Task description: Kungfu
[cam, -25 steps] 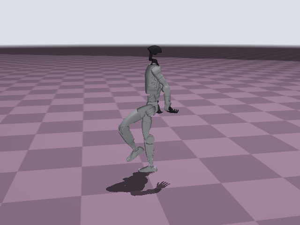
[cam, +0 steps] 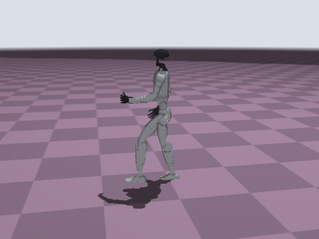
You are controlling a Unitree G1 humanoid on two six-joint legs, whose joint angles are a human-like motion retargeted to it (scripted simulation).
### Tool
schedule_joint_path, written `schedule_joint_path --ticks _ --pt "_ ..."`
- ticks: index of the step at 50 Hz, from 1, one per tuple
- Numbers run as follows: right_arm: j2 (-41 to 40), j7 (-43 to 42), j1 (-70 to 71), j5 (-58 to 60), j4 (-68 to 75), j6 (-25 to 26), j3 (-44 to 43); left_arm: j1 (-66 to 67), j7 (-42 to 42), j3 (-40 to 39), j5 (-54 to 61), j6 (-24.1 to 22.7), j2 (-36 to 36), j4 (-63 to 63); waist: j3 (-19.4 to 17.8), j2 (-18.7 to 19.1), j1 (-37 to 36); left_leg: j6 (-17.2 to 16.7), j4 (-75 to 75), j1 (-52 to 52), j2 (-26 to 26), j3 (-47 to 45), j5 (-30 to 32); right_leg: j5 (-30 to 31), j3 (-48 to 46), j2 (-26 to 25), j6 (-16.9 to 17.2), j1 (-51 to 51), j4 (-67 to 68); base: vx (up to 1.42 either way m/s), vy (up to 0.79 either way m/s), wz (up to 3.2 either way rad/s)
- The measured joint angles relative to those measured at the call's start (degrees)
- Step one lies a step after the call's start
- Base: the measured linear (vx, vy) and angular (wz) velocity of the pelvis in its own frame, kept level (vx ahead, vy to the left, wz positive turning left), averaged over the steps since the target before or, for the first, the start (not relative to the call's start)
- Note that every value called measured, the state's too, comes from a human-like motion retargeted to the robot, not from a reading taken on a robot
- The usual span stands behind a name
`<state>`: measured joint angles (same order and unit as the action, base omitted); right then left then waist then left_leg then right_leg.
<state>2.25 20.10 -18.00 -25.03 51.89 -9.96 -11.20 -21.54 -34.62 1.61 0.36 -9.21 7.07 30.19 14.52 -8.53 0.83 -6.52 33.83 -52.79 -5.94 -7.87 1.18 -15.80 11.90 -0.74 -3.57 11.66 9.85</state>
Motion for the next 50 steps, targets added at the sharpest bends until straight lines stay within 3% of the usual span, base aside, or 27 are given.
schedule_joint_path --ticks 5,7,8,10,11,13,15,17,21,25,28,30,35,40,44,50 --pt "-0.7 10.4 15.5 -9.0 -3.6 5.3 6.4 -3.2 3.1 5.9 5.7 -7.2 -4.7 -4.8 -4.3 2.8 -3.4 -2.1 -14.9 7.0 0.2 19.9 -4.6 -1.5 12.1 0.8 2.2 1.7 4.1 0.29 0.48 -2.92" --pt "-1.1 13.7 21.6 -10.8 -3.2 7.8 10.7 -2.8 0.5 7.3 7.5 -7.3 -6.4 -4.2 -6.1 4.3 -6.0 -7.0 -15.7 10.4 -1.7 18.5 -4.5 -3.6 19.3 -0.1 4.3 4.9 9.3 0.26 0.76 -3.64" --pt "-1.4 15.2 24.2 -11.5 -3.0 8.9 13.1 -2.4 -1.9 7.9 9.0 -6.9 -7.3 -3.4 -6.6 4.6 -6.1 -5.0 -13.5 9.9 -2.7 11.9 -4.4 -4.6 22.0 0.4 6.0 7.2 12.3 0.35 0.84 -2.82" --pt "-2.5 17.8 27.9 -12.7 -2.7 10.7 19.2 -1.1 -8.7 8.9 12.1 -5.8 -9.2 -0.5 -7.3 5.6 -3.3 -3.1 -5.1 4.3 -1.0 11.4 -5.7 -5.3 23.6 1.7 10.6 12.4 18.4 0.22 0.81 -2.02" --pt "-3.4 19.3 29.6 -13.1 -2.6 11.2 22.4 -1.3 -13.1 8.7 13.4 -4.8 -9.5 1.3 -8.7 4.3 -2.8 -1.7 -4.1 3.2 -0.2 8.1 -6.5 -4.8 23.4 3.8 13.7 15.8 20.9 -0.29 0.68 -1.99" --pt "-5.2 21.9 33.6 -14.3 -1.1 13.1 25.9 -2.0 -21.7 9.8 15.0 -2.1 -9.9 6.0 -12.0 6.0 -1.6 -0.4 1.0 0.4 -1.2 5.5 -10.4 -2.5 14.1 7.0 18.0 20.7 23.6 -0.46 0.58 -1.56" --pt "-6.3 24.1 36.7 -15.2 0.6 18.3 27.8 -2.0 -27.7 9.8 14.2 0.4 -10.8 12.4 -14.2 7.7 -2.2 0.5 6.2 -3.0 -4.0 4.3 -13.8 1.0 0.1 9.5 18.6 25.2 25.0 -0.27 0.41 -1.61" --pt "-7.1 25.5 36.8 -16.1 0.8 19.9 30.0 -1.3 -28.8 10.0 16.7 3.7 -10.9 15.3 -14.9 5.3 -3.9 2.5 9.3 -5.1 -5.1 -1.7 -15.6 3.4 -9.1 15.5 18.5 30.1 26.7 -0.04 0.46 -1.92" --pt "-5.6 24.4 35.3 -12.0 -0.3 15.4 31.6 1.7 -27.2 12.1 21.5 3.7 -12.2 17.2 -15.9 2.3 -4.0 5.9 12.6 -6.5 -3.2 -7.3 -18.7 5.0 -18.2 23.8 15.7 34.5 27.0 -0.02 0.40 -0.98" --pt "-1.9 25.1 34.9 -11.8 -0.2 9.8 32.7 2.3 -24.4 13.2 23.2 4.0 -11.5 17.3 -15.3 4.0 -2.9 6.9 14.9 -7.4 -4.5 -7.7 -20.4 7.8 -13.9 20.8 18.6 33.7 21.7 0.03 0.26 -0.43" --pt "1.1 23.3 34.9 -11.8 -1.4 3.5 33.7 1.1 -23.5 13.7 27.8 7.8 -9.8 16.7 -14.5 3.8 -3.1 8.0 14.8 -5.2 -4.1 -9.9 -21.3 10.4 -16.8 23.7 18.6 31.2 17.8 0.14 0.29 -0.46" --pt "3.4 22.7 35.5 -7.9 -3.0 -2.3 34.4 -0.3 -23.9 13.0 30.3 10.9 -8.0 15.7 -13.9 3.6 -3.2 8.5 13.8 -3.6 -4.2 -10.4 -20.9 13.1 -15.8 22.9 18.6 29.5 15.1 0.12 0.23 -0.38" --pt "11.3 26.6 39.5 1.1 -9.9 -12.2 38.9 -3.5 -20.9 7.3 31.9 13.7 -4.0 13.8 -11.8 3.2 -0.5 9.9 7.5 3.6 -1.7 -11.5 -19.3 23.6 -13.6 22.9 17.8 22.3 8.3 0.17 0.24 -0.08" --pt "18.5 28.0 48.3 -1.6 -20.9 -19.5 42.2 -5.3 -10.7 1.0 30.1 9.1 -1.1 18.0 -8.3 3.9 2.1 10.5 -5.4 14.1 0.3 -12.4 -14.4 37.6 -20.2 22.3 13.1 20.2 11.4 0.16 0.19 -0.28" --pt "25.4 24.5 62.0 -8.7 -30.3 -19.8 39.9 -3.2 -7.1 1.8 25.1 9.0 0.0 23.6 -4.6 5.6 2.5 11.8 -16.1 21.1 0.7 -13.2 -10.1 30.1 -22.9 16.7 18.5 24.3 28.1 0.08 0.13 -0.42" --pt "37.5 11.1 83.8 -18.4 -35.4 -21.7 29.2 4.7 -13.0 6.0 17.8 11.9 -3.6 28.7 0.5 8.1 2.9 13.1 -23.8 23.3 -1.9 -12.9 -5.3 16.2 -30.0 9.1 18.6 36.8 61.3 0.12 -0.13 0.03"
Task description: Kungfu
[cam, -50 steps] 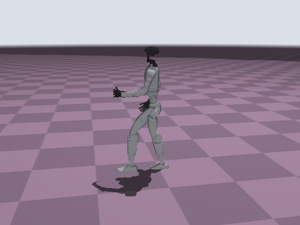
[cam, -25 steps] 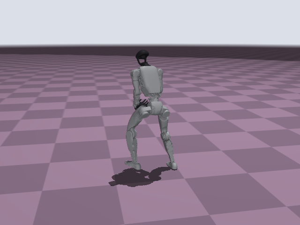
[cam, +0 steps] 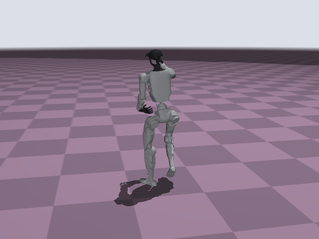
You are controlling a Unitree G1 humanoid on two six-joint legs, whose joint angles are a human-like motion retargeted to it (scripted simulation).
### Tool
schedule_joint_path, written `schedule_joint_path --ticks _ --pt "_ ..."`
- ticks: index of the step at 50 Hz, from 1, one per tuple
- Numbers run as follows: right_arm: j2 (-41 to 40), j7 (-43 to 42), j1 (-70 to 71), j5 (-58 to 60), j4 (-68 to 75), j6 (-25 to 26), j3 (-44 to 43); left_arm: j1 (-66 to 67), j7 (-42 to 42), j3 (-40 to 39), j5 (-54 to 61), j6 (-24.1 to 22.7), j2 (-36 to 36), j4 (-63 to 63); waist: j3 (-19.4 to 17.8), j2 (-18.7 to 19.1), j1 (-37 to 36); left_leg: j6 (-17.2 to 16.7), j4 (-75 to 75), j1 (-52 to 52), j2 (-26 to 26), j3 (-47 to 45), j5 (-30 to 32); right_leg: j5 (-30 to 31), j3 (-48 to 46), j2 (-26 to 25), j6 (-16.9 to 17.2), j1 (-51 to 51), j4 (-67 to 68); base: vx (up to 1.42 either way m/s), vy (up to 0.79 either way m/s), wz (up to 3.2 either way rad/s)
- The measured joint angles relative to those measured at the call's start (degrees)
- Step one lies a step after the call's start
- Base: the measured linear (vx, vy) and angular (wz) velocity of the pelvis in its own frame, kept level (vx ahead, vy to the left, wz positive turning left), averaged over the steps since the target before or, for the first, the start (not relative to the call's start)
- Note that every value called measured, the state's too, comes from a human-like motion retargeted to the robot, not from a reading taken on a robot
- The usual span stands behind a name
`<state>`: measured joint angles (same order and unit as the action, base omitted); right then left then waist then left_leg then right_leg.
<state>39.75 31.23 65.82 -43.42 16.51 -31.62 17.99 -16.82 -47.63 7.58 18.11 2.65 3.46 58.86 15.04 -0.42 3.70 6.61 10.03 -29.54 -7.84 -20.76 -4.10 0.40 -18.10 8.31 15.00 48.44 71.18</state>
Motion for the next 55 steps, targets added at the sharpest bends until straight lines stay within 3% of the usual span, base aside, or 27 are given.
schedule_joint_path --ticks 2,7,14,24,28,32,35,38,40,42,43,45,47,50,55 --pt "2.9 -3.8 4.3 0.3 0.6 -0.4 -4.5 3.1 -2.4 1.7 -1.7 1.1 -1.0 1.5 1.3 0.3 1.4 -0.6 -0.9 -0.8 -1.2 0.2 1.3 -4.6 -2.3 -3.3 0.0 4.5 8.1 0.06 -0.38 0.60" --pt "6.7 -10.6 9.2 0.3 -1.4 -3.5 -9.5 9.2 -9.0 3.7 -1.0 5.9 -3.8 4.6 2.1 1.4 6.5 -1.1 -3.8 0.7 -1.3 -0.7 2.6 -13.7 -7.0 -4.5 0.0 11.5 22.2 0.10 -0.15 0.80" --pt "6.1 -21.2 6.1 10.8 -1.1 -7.6 -11.9 10.4 -11.2 3.5 -0.8 6.6 -4.4 7.9 2.3 1.9 9.2 -0.1 -3.7 2.4 -0.8 1.0 2.4 -20.1 -7.0 -7.2 0.0 17.4 28.2 0.08 -0.05 0.38" --pt "-2.6 -16.8 -0.1 3.2 -0.3 -3.1 -11.8 7.4 -7.1 2.9 5.2 5.6 -3.0 5.2 2.1 1.8 9.2 -2.2 -5.6 4.8 0.3 -1.7 2.7 -22.6 -4.0 -6.5 0.0 14.7 20.8 -0.01 0.00 -0.09" --pt "-12.9 -15.1 -4.7 0.3 -0.9 2.4 -10.6 5.3 -4.2 2.2 11.1 4.0 -4.1 2.9 1.4 1.4 9.2 -2.2 -4.9 4.5 1.1 -3.7 2.4 -21.9 -1.7 -6.7 0.0 11.4 14.4 -0.07 0.03 -0.38" --pt "-27.0 -9.1 -11.5 -7.5 0.7 11.0 -7.1 1.3 -1.6 1.5 18.5 2.2 -6.3 -0.6 -1.5 0.3 9.1 -2.8 3.3 -0.7 0.5 -2.9 -0.3 -19.0 2.9 -9.5 0.0 7.2 1.8 -0.19 -0.01 -0.31" --pt "-36.0 -3.1 -17.5 -15.3 3.4 18.4 -3.7 -2.6 -1.3 1.6 22.3 0.8 -8.7 -3.9 -5.0 -1.0 7.3 -2.9 14.1 -7.8 1.5 -0.1 -4.8 -14.5 9.0 -10.4 0.0 3.2 -11.2 -0.27 0.15 -0.20" --pt "-42.2 1.3 -24.7 -22.6 7.4 26.4 0.0 -5.5 -2.9 3.3 24.3 -1.1 -11.4 -6.6 -8.6 -2.6 6.2 -0.1 21.2 -11.3 5.5 -2.2 -10.2 -5.7 15.7 -7.2 -0.8 -1.1 -23.5 -0.23 0.25 0.19" --pt "-46.2 3.5 -29.7 -25.6 10.8 31.1 2.2 -6.2 -6.6 4.1 23.8 -1.8 -12.6 -7.2 -10.8 -3.8 5.7 0.7 27.5 -14.8 6.4 -2.8 -13.6 -4.7 17.2 -5.8 0.0 -4.9 -33.5 -0.16 -0.09 0.10" --pt "-48.6 5.5 -33.3 -28.9 14.6 36.3 4.6 -6.1 -13.9 4.6 23.7 -0.7 -13.8 -6.3 -12.3 -3.3 2.6 0.7 34.8 -19.7 3.4 -3.5 -17.1 -20.3 18.3 -7.8 -10.0 -4.4 -30.2 -0.28 -0.05 -0.66" --pt "-48.3 5.1 -34.3 -31.6 15.1 39.3 6.1 -5.5 -17.5 4.6 24.0 0.6 -14.4 -5.8 -13.1 -3.7 1.5 0.6 37.9 -21.6 2.4 -4.0 -18.6 -22.0 18.4 -8.0 -12.9 -2.9 -28.4 -0.23 -0.10 -0.59" --pt "-45.2 3.7 -35.3 -37.2 15.1 46.3 8.5 -4.0 -23.7 4.8 24.7 3.0 -15.4 -4.6 -15.3 -2.3 0.8 0.6 42.5 -24.7 0.7 -2.9 -20.4 -21.4 16.0 -8.3 -13.3 2.4 -22.6 -0.21 -0.10 -0.09" --pt "-42.5 2.8 -36.5 -38.8 15.2 50.1 10.3 -3.0 -25.0 6.1 25.0 4.0 -15.8 -2.5 -17.0 -0.8 0.3 0.8 45.0 -26.8 0.2 -2.5 -20.7 -23.5 15.0 -8.2 -15.3 3.6 -20.7 -0.18 -0.07 0.32" --pt "-42.6 3.2 -39.5 -35.5 15.9 50.5 11.4 -0.9 -21.1 7.2 24.7 3.6 -15.4 1.0 -17.2 -0.6 -0.5 0.4 46.6 -27.8 -0.4 -3.0 -20.8 -25.7 14.5 -8.4 -17.5 3.0 -20.5 -0.06 -0.18 0.35" --pt "-43.5 5.2 -38.1 -33.1 15.5 47.2 7.9 0.9 -13.9 7.3 29.5 4.9 -16.0 4.7 -15.7 1.3 -0.4 -2.6 42.5 -25.2 0.0 -1.5 -14.8 -24.0 11.9 -7.3 -17.7 -0.8 -25.0 0.04 -0.14 0.59"
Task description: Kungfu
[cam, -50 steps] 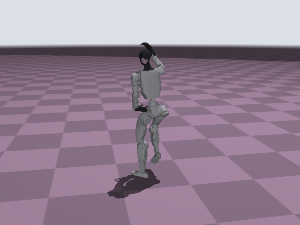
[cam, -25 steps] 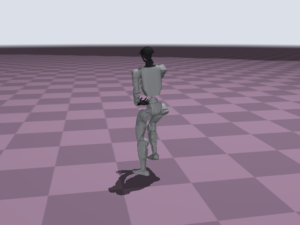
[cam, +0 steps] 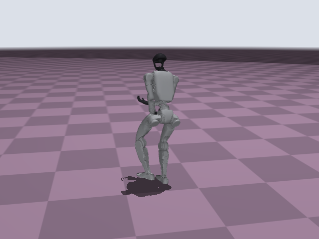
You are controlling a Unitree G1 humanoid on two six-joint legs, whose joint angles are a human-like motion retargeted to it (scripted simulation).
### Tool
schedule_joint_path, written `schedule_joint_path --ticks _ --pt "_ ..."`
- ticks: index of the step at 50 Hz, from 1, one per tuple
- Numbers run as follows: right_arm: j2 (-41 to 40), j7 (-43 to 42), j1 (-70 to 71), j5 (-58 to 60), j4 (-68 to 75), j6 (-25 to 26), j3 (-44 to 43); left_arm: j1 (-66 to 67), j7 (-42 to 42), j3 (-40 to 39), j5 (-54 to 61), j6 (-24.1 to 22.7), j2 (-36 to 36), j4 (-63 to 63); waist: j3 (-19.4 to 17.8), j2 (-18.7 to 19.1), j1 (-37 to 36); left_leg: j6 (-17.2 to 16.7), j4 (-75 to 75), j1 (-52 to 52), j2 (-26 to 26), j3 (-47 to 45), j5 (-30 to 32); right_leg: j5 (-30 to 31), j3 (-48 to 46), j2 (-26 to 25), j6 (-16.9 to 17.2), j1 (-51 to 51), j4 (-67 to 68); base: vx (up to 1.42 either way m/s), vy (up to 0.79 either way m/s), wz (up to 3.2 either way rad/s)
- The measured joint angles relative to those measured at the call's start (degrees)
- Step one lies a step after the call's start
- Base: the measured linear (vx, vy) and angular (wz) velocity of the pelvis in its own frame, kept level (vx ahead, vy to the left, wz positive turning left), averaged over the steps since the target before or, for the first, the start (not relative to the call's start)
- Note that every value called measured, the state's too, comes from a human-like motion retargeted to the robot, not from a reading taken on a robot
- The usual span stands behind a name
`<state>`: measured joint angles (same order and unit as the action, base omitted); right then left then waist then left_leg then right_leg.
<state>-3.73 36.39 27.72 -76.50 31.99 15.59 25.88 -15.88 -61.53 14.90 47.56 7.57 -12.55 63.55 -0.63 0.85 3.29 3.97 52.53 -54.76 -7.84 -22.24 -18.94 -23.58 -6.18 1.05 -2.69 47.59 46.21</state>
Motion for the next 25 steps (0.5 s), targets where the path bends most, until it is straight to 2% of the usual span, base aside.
schedule_joint_path --ticks 3,5,8,10,13,15,17,18,20,22,23,25 --pt "3.9 -0.3 4.5 0.4 -6.9 -4.3 -4.9 -0.9 1.6 -0.6 0.2 0.8 1.4 -0.6 1.3 -0.3 -1.1 -2.9 -5.6 5.4 0.6 -2.4 7.9 2.6 -1.2 1.3 0.6 -5.1 -5.6 0.09 -0.07 0.63" --pt "8.8 -1.3 8.2 2.0 -13.5 -9.1 -9.2 -2.3 2.5 -1.1 -1.8 0.4 3.4 -1.8 1.9 -0.6 -1.2 -6.5 -8.0 8.1 1.9 -4.1 12.5 4.5 -2.3 3.5 2.6 -9.2 -9.6 0.10 -0.04 1.09" --pt "17.4 -4.6 13.3 6.2 -23.1 -18.7 -16.4 -3.2 5.2 -2.7 -7.2 -2.9 7.0 -4.8 4.8 -2.1 -0.4 -3.6 0.7 9.2 0.6 -12.6 10.5 6.5 -4.3 8.6 5.1 -13.8 -14.7 0.17 -0.04 1.44" --pt "23.6 -7.7 16.0 11.1 -29.1 -25.7 -22.0 -3.7 6.4 -4.4 -12.2 -6.2 10.4 -7.6 6.4 -2.8 -0.4 -1.4 13.6 6.5 -1.1 -13.7 8.4 7.7 -6.5 11.1 5.4 -16.5 -17.5 0.26 -0.06 1.31" --pt "30.9 -16.1 18.7 21.6 -35.9 -34.8 -30.9 -4.4 6.6 -9.7 -22.8 -13.4 16.7 -10.1 7.9 -3.2 -2.1 0.9 34.0 0.1 -6.7 -11.7 6.4 9.4 -8.8 10.8 4.3 -20.4 -22.1 0.18 -0.15 0.71" --pt "34.8 -24.1 20.0 29.5 -39.8 -41.0 -36.0 -4.9 9.4 -14.3 -29.4 -18.6 21.1 -10.5 8.7 -2.9 -3.9 2.7 43.6 -4.8 -13.8 -9.9 6.4 10.4 -9.1 8.1 2.9 -22.7 -25.3 0.12 -0.23 0.12" --pt "37.9 -33.4 20.6 37.5 -43.5 -46.9 -39.5 -4.9 15.1 -19.2 -33.0 -23.7 25.7 -10.2 8.5 -3.2 -6.2 4.7 43.3 -8.4 -23.2 -8.8 6.9 11.0 -8.0 5.6 1.5 -25.2 -27.6 0.09 -0.23 -0.55" --pt "39.1 -38.0 20.8 41.7 -45.3 -49.7 -40.7 -4.8 18.3 -21.6 -33.9 -26.0 28.0 -9.8 8.2 -3.8 -7.3 4.9 38.9 -9.3 -27.6 -8.6 8.4 11.2 -7.0 5.0 1.0 -26.3 -28.3 0.07 -0.14 -0.77" --pt "41.1 -48.3 20.8 51.4 -49.2 -54.5 -42.4 -4.7 25.8 -25.4 -34.7 -29.9 32.5 -8.3 7.3 -5.7 -8.4 2.7 22.5 -10.9 -32.2 -7.8 15.4 11.8 -4.4 5.6 1.0 -27.7 -29.4 0.00 -0.06 -0.63" --pt "42.7 -59.9 20.0 62.1 -53.2 -57.1 -43.1 -4.7 32.8 -28.4 -34.8 -33.5 36.4 -5.5 7.0 -8.4 -8.1 -4.9 -2.3 -10.8 -29.8 -3.6 24.3 12.3 -3.0 8.4 1.5 -28.2 -30.4 -0.11 -0.05 -0.14" --pt "43.5 -65.6 19.4 67.1 -55.1 -57.7 -43.3 -4.7 36.0 -29.7 -34.9 -34.8 38.1 -3.9 6.9 -9.3 -7.8 -8.1 -14.3 -9.6 -29.6 -2.2 26.3 12.4 -3.0 9.5 1.6 -28.4 -30.8 -0.14 -0.06 0.02" --pt "45.6 -74.4 18.4 74.6 -58.2 -58.2 -43.9 -4.2 41.2 -32.6 -35.3 -36.6 40.8 -1.3 6.5 -10.9 -7.8 -8.7 -28.9 -10.6 -30.0 3.4 26.3 12.4 -3.0 11.2 1.3 -28.3 -30.9 -0.13 -0.05 -0.11"
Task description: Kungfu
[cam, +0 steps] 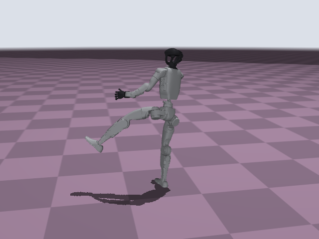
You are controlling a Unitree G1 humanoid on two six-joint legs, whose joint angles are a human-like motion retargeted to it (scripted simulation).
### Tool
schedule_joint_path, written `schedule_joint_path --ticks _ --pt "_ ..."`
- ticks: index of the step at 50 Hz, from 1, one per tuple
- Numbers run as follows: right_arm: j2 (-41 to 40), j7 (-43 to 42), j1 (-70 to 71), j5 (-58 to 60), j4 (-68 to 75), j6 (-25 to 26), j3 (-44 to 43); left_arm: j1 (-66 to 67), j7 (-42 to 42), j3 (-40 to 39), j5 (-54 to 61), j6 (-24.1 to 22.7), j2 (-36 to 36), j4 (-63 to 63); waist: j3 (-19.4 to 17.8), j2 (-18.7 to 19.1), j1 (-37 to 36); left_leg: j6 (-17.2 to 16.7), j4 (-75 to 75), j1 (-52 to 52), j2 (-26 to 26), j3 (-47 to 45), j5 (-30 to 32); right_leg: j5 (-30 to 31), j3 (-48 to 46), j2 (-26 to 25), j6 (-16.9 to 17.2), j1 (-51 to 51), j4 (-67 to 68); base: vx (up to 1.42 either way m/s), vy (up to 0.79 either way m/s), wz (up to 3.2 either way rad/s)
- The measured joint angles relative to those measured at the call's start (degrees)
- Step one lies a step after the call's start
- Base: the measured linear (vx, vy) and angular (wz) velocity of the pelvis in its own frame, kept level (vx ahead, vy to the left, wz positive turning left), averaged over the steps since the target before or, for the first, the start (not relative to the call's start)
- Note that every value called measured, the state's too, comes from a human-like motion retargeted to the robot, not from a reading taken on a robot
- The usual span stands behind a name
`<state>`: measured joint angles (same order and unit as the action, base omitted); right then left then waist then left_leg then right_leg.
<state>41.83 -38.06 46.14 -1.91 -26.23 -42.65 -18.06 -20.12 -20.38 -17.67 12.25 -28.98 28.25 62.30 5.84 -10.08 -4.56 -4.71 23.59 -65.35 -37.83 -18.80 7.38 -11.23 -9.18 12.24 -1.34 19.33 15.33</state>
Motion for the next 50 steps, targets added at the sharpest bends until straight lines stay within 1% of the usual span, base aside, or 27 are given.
schedule_joint_path --ticks 2,3,5,7,8,10,12,13,15,17,18,21,23,25,27,30,33,37,41,44,48,50 --pt "1.9 -4.1 -1.1 4.0 -2.8 0.5 -0.4 2.0 1.9 -2.7 1.3 -1.3 1.4 0.7 -0.9 -1.7 -0.4 1.6 -1.3 -1.5 -0.4 3.7 -1.9 -0.5 1.5 1.5 -0.3 1.4 2.0 -0.07 0.02 -0.40" --pt "2.7 -4.9 -1.6 5.4 -4.2 1.1 -0.3 3.2 2.2 -3.5 2.6 -1.9 1.7 0.4 -1.5 -2.3 -0.4 1.7 1.5 -1.9 -1.5 3.1 -2.6 -1.1 2.7 2.2 -0.3 2.3 3.6 -0.03 0.08 -0.38" --pt "4.0 -4.6 -3.2 7.0 -6.4 2.2 -0.4 5.8 3.0 -4.4 4.0 -2.7 1.5 -0.7 -1.6 -3.9 -0.3 2.9 12.2 -4.4 -0.5 6.2 -2.9 -2.3 4.8 4.4 0.5 4.3 6.6 0.01 0.12 -0.27" --pt "4.9 -3.5 -5.2 7.6 -7.7 2.4 -0.8 8.0 5.1 -5.4 1.8 -3.7 -0.4 -1.4 -0.8 -5.2 -0.8 4.8 26.2 -7.2 0.9 6.3 -3.9 -3.3 6.5 6.2 1.4 6.4 8.5 0.02 0.11 -0.17" --pt "5.4 -3.5 -6.2 7.6 -8.0 2.4 -1.1 8.9 6.6 -5.7 0.3 -4.3 -1.8 -1.6 -0.3 -5.3 -1.3 5.8 33.2 -8.4 0.9 5.4 -5.0 -3.8 6.8 6.6 1.9 7.1 9.1 0.05 0.12 -0.11" --pt "6.3 -3.8 -7.6 7.2 -8.4 2.1 -1.6 10.2 10.4 -5.9 -2.1 -6.2 -4.9 -1.6 0.4 -4.6 -2.3 9.2 46.6 -9.6 -0.3 2.5 -7.7 -4.8 6.6 6.6 2.9 8.0 9.9 0.05 0.13 -0.12" --pt "6.8 -3.1 -8.2 6.2 -8.9 1.9 -2.1 10.9 14.9 -5.4 -2.3 -8.9 -8.2 -1.5 0.7 -2.8 -3.4 12.9 57.9 -8.6 -3.1 -0.8 -10.0 -5.6 5.2 5.7 3.7 8.4 10.0 0.03 0.17 -0.31" --pt "7.0 -2.3 -8.3 5.5 -9.3 2.1 -2.3 11.2 17.2 -4.9 -2.0 -10.7 -10.0 -1.5 0.9 -1.7 -4.2 13.5 62.9 -7.6 -4.4 -1.8 -10.7 -5.9 4.6 5.1 4.1 8.6 9.9 0.03 0.17 -0.46" --pt "7.3 -1.0 -8.4 4.0 -9.8 2.6 -2.3 12.2 21.8 -3.9 -1.3 -13.3 -13.0 -1.6 1.5 0.1 -5.5 13.3 71.0 -4.6 -4.6 -4.1 -11.3 -6.0 3.7 4.1 4.9 9.0 9.1 0.03 0.17 -0.43" --pt "7.3 -0.6 -8.5 2.9 -9.9 2.9 -2.3 13.6 25.6 -2.8 -0.2 -14.2 -15.7 -2.1 2.6 1.5 -5.4 10.9 76.2 -1.9 -0.4 -6.3 -10.2 -5.1 4.0 3.5 5.4 9.4 7.6 0.01 0.18 -0.11" --pt "7.2 -0.7 -8.6 2.4 -9.9 3.0 -2.2 14.5 26.8 -2.5 0.4 -14.4 -16.8 -2.5 3.3 1.9 -4.9 9.5 77.8 -0.5 2.5 -8.0 -9.4 -4.5 4.1 3.6 5.4 9.8 6.8 0.02 0.17 0.14" --pt "6.7 -1.1 -9.6 2.0 -9.7 3.5 -2.3 17.1 26.8 -2.1 3.2 -14.3 -18.6 -3.7 5.2 3.7 -2.4 7.0 80.0 3.3 8.8 -12.6 -7.7 -3.0 2.8 3.4 5.0 10.2 5.0 0.08 0.16 0.37" --pt "6.3 -1.4 -10.5 2.0 -9.4 3.7 -2.4 18.4 25.4 -1.9 4.9 -13.8 -18.9 -4.3 6.1 5.0 -0.8 6.4 79.3 5.9 11.8 -15.0 -6.8 -1.5 1.7 3.1 4.1 10.0 4.1 0.11 0.15 0.44" --pt "5.9 -1.6 -11.2 1.3 -9.1 4.0 -2.0 19.3 24.1 -2.0 6.3 -13.1 -18.8 -5.3 6.6 6.0 0.3 6.0 77.2 8.0 14.2 -16.2 -5.8 -0.4 0.6 2.6 2.4 9.7 3.3 0.07 0.12 0.34" --pt "5.2 -0.8 -11.5 0.0 -8.6 3.8 -1.2 19.6 23.4 -2.3 7.3 -12.5 -18.8 -6.7 6.9 6.3 0.8 6.3 74.1 9.8 15.4 -17.0 -5.2 -0.2 -0.6 2.4 0.8 9.4 2.8 0.05 0.10 0.32" --pt "3.2 2.5 -11.3 -2.8 -7.1 3.7 0.7 19.5 23.3 -2.4 8.3 -11.9 -18.7 -9.2 7.1 6.5 1.1 7.3 68.5 12.0 15.1 -16.9 -4.4 -0.3 -2.4 2.1 -0.5 8.5 2.2 0.07 0.13 0.45" --pt "0.4 6.7 -10.1 -8.4 -4.1 4.4 4.3 19.0 23.9 -2.2 8.0 -11.1 -18.7 -12.0 7.2 6.3 0.1 7.6 61.2 12.7 14.4 -15.5 -3.5 -0.2 -3.5 1.8 -0.6 7.4 1.2 0.06 0.16 0.54" --pt "-4.0 13.9 -8.2 -17.5 2.6 5.5 10.6 17.7 26.4 -2.1 6.3 -10.5 -18.7 -17.0 7.0 5.3 -2.5 7.0 48.8 12.7 13.9 -12.9 -2.0 -0.2 -5.4 1.7 -0.1 5.2 -0.5 0.09 0.22 0.68" --pt "-8.6 22.5 -7.8 -26.4 12.1 9.2 15.9 15.4 27.9 -2.7 4.4 -10.1 -17.2 -22.3 7.3 3.3 -5.8 4.8 33.1 12.1 15.2 -9.3 0.0 -0.6 -7.9 1.6 1.0 2.5 -2.4 0.14 0.12 1.00" --pt "-11.0 29.5 -6.6 -30.2 19.9 11.1 19.1 11.9 28.7 -3.0 3.5 -9.6 -14.2 -25.5 7.2 2.2 -8.3 1.8 20.0 12.4 16.0 -7.7 2.6 -1.2 -10.7 1.0 2.2 -0.2 -3.9 0.23 0.16 1.22" --pt "-13.2 38.2 -2.6 -31.0 31.6 12.9 22.5 4.3 28.7 -2.2 4.0 -6.8 -9.7 -28.6 6.3 1.7 -12.2 -3.2 3.3 14.7 17.0 -6.5 7.3 -2.2 -14.2 -0.6 4.1 -4.8 -5.3 0.26 0.13 1.23" --pt "-14.7 42.8 0.9 -29.3 38.7 14.7 23.5 -0.5 28.9 -1.6 5.2 -5.1 -7.3 -29.2 5.7 1.8 -13.4 -4.3 -3.3 16.2 17.5 -6.5 8.5 -2.6 -16.6 -1.6 5.2 -7.5 -6.1 0.36 0.20 1.38"
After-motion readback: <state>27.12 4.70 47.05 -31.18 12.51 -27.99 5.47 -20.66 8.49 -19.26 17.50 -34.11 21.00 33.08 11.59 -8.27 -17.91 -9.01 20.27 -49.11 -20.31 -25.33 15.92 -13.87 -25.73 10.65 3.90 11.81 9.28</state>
